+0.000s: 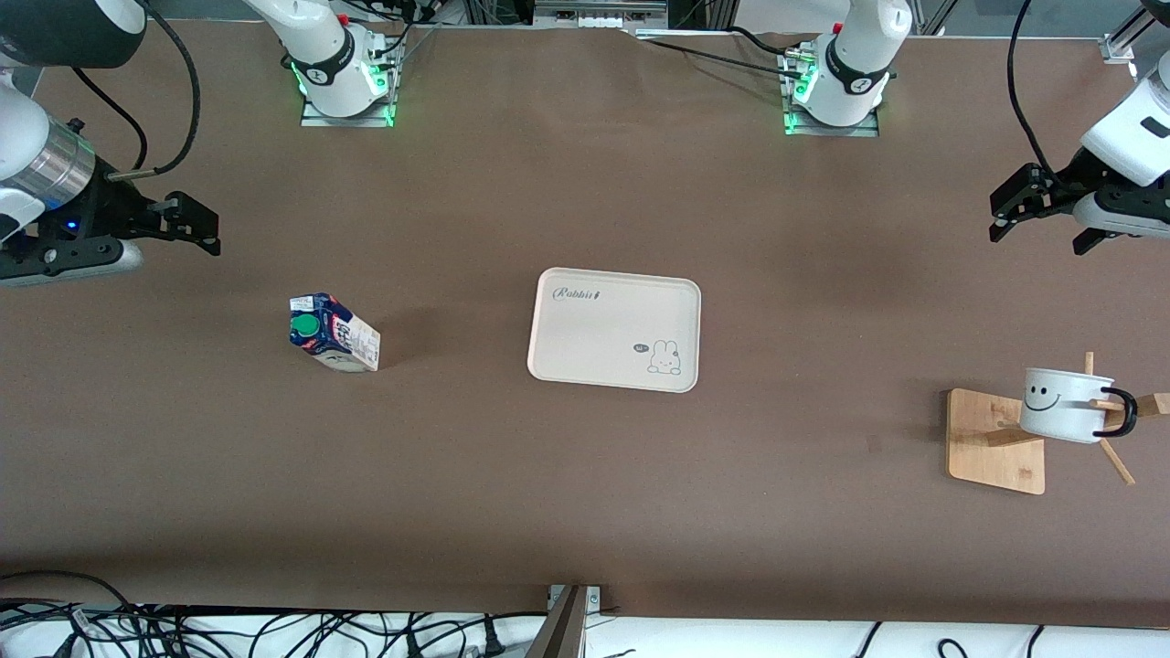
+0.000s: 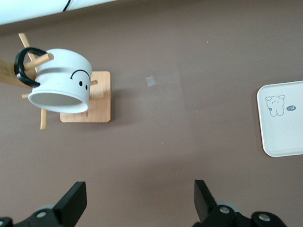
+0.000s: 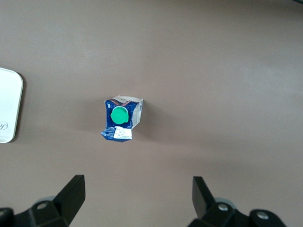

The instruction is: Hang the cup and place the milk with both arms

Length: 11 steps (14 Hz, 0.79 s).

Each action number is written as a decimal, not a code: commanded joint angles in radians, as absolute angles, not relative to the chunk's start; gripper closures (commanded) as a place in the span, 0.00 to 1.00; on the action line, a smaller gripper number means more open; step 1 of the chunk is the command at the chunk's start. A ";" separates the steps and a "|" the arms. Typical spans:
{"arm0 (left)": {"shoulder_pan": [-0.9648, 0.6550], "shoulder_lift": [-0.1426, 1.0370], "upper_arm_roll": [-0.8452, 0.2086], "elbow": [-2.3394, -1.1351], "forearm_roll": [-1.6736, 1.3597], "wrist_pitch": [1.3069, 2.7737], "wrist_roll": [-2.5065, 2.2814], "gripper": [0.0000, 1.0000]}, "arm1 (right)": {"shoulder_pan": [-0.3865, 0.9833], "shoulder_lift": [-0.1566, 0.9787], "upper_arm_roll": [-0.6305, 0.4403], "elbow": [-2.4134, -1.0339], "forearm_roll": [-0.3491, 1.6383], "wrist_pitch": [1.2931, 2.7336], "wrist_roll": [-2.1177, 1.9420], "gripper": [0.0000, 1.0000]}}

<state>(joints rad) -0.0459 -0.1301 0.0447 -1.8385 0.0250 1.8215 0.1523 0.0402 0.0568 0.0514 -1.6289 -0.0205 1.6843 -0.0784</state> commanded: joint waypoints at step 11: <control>-0.064 -0.029 0.040 -1.697 0.049 1.736 0.092 0.00 | 0.031 0.061 0.060 -1.612 -0.035 1.680 -0.071 0.00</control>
